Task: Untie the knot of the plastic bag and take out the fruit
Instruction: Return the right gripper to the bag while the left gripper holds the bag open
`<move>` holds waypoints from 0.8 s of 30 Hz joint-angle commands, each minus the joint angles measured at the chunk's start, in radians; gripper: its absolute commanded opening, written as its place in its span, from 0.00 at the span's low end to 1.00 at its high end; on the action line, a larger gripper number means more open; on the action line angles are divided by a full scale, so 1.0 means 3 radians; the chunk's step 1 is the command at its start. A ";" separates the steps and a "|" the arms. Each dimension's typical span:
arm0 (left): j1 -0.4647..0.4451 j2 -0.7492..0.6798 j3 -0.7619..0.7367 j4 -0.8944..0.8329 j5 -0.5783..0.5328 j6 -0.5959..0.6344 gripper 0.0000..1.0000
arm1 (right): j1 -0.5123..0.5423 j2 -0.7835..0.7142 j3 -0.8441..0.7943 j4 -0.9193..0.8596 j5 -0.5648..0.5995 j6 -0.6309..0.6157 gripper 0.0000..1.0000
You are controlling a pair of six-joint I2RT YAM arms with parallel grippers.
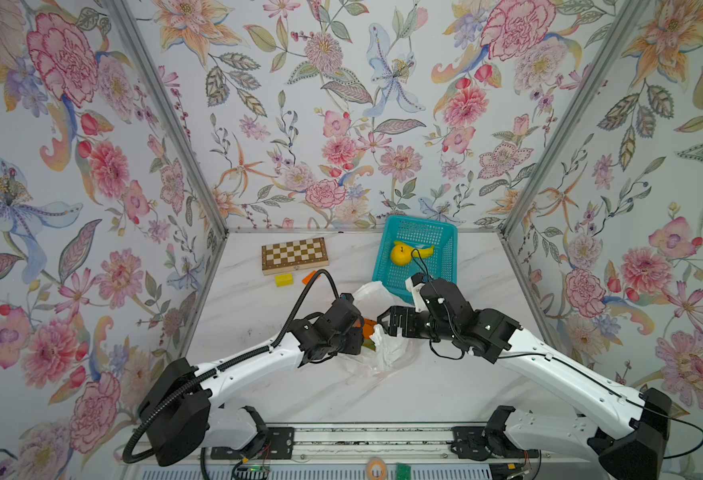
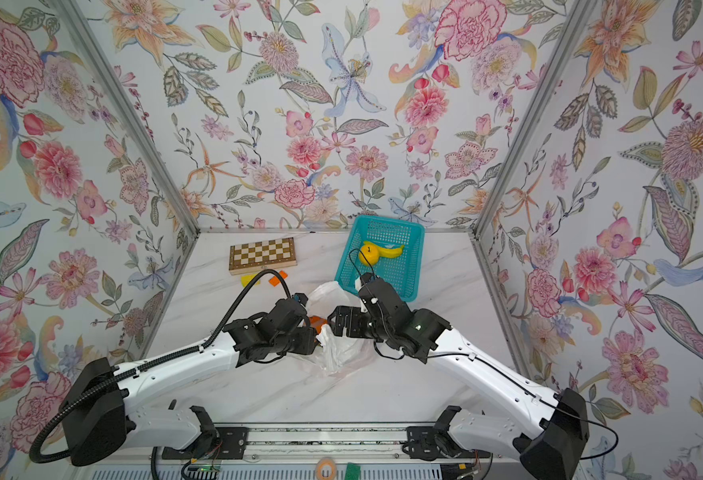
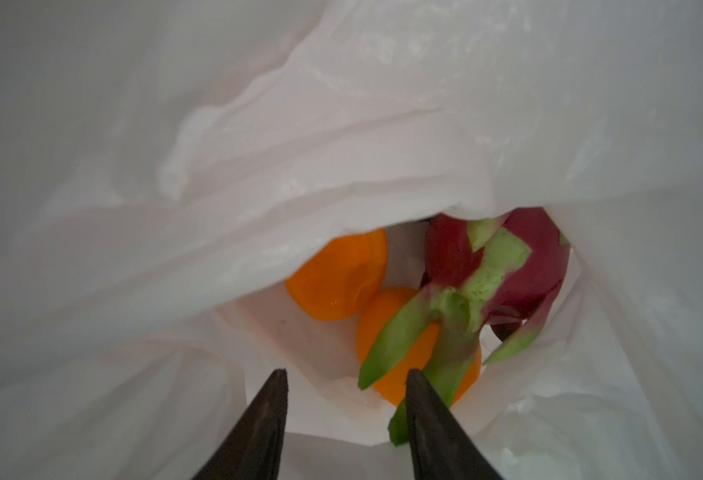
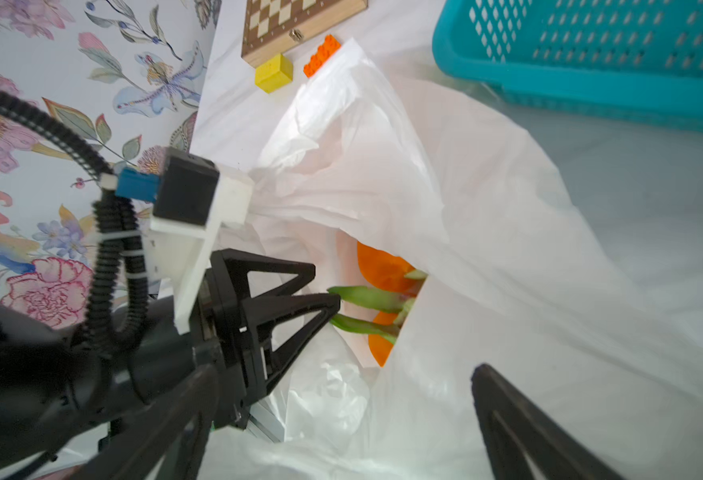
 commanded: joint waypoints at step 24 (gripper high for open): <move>-0.0037 0.0325 0.0183 0.0280 -0.0456 -0.0015 0.80 | 0.0564 -0.0022 -0.0784 0.0230 0.0560 0.0591 0.81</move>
